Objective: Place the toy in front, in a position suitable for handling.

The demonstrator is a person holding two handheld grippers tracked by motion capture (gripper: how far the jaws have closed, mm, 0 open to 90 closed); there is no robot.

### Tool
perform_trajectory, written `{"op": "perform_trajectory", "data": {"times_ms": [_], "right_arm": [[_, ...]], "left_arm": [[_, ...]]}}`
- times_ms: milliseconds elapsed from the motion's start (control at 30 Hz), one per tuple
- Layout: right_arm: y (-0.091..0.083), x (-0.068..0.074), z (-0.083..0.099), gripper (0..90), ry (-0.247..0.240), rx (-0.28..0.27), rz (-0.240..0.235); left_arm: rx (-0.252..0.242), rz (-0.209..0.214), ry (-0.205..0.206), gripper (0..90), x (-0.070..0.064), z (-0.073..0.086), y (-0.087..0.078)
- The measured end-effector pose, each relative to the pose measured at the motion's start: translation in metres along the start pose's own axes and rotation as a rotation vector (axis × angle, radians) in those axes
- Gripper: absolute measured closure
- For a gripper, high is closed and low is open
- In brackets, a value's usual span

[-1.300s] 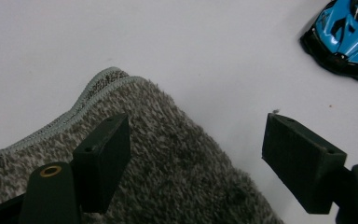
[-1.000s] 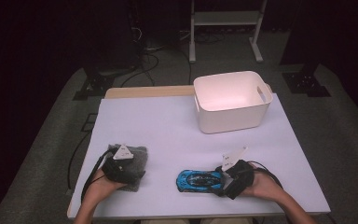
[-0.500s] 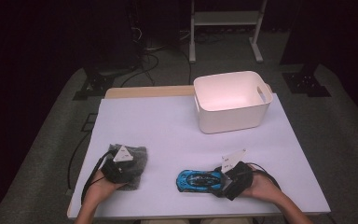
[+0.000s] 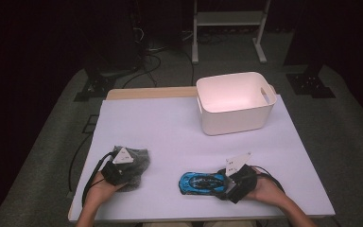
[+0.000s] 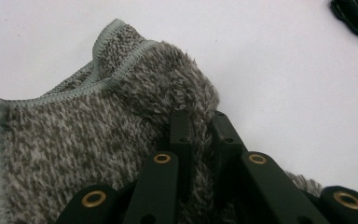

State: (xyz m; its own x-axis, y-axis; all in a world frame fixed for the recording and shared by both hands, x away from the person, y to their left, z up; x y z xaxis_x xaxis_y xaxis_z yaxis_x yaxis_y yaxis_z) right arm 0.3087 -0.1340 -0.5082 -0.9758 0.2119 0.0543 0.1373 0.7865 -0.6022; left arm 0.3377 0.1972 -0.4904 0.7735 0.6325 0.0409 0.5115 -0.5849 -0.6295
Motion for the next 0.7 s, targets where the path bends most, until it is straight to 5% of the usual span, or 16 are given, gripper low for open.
{"op": "perform_trajectory", "data": {"times_ms": [233,267,333,367,433,567,700], "right_arm": [[-0.001,-0.001,0.0,20.2,-0.008,-0.003,-0.005],[-0.001,-0.001,0.0,20.1,-0.005,-0.004,-0.005],[-0.001,-0.001,0.0,20.1,-0.005,-0.005,-0.005],[-0.001,-0.001,0.0,20.3,-0.01,-0.006,-0.003],[-0.001,-0.001,0.0,20.4,-0.013,-0.005,-0.003],[-0.001,-0.001,0.001,21.1,-0.013,-0.009,-0.003],[-0.001,-0.001,0.001,21.2,-0.014,-0.011,-0.004]], "left_arm": [[-0.08,0.113,0.039,82.2,-0.024,-0.026,-0.002],[-0.096,0.163,0.078,82.3,-0.038,-0.038,0.0],[-0.104,0.189,0.094,82.2,-0.046,-0.044,0.003],[-0.114,0.243,0.131,82.2,-0.063,-0.056,0.01],[-0.116,0.264,0.15,82.2,-0.071,-0.061,0.014],[-0.103,0.393,0.224,82.2,-0.111,-0.082,0.039],[-0.1,0.469,0.243,82.1,-0.134,-0.092,0.055]]}}
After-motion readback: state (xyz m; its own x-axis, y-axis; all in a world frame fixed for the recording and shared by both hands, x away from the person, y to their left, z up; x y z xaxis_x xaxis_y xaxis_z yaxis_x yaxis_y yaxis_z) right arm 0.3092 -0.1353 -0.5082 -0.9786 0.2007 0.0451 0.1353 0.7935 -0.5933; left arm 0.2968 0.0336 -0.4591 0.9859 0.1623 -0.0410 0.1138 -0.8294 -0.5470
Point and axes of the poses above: each handheld gripper's, and its own axes: y roughly forward along the jaws, z roughly out of its underside, x roughly to its left, the point moved 7 cm from there along y, roughly forward along the jaws, and after that the axes turned 10 degrees about -x, right-handed, at the moved point
